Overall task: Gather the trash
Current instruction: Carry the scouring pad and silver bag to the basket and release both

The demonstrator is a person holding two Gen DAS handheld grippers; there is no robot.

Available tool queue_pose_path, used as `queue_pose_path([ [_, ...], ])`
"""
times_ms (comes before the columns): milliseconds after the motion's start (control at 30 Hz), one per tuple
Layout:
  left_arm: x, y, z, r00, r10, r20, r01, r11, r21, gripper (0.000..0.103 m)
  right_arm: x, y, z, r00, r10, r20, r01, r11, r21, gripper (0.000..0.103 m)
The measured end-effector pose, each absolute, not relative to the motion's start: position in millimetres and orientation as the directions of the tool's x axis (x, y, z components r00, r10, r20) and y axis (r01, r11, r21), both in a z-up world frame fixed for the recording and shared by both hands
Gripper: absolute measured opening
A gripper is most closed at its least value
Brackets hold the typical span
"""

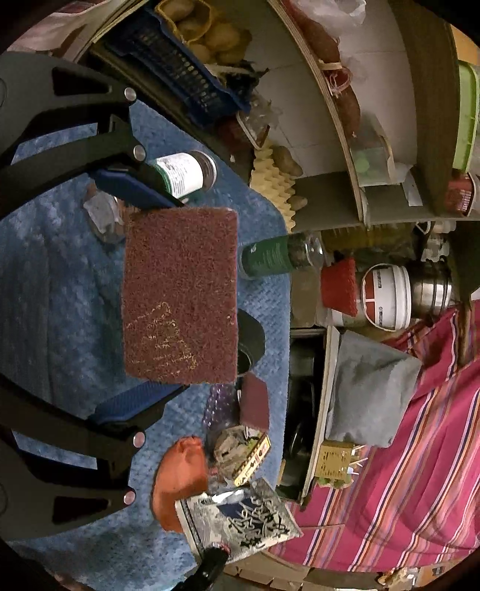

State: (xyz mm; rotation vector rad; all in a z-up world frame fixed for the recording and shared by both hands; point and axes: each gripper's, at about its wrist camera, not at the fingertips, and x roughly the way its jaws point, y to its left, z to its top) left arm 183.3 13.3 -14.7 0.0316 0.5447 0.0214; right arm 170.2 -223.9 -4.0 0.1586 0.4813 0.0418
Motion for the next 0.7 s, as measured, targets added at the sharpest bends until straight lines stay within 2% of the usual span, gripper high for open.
queue_pose_path([
  [700, 171.2, -79.2, -8.6, 0.863, -0.062, -0.501, 0.111, 0.991, 0.069, 0.083, 114.5, -349.7, 5.6, 0.879, -0.1, -0.466, 0.183, 0.974, 0.137, 0.004],
])
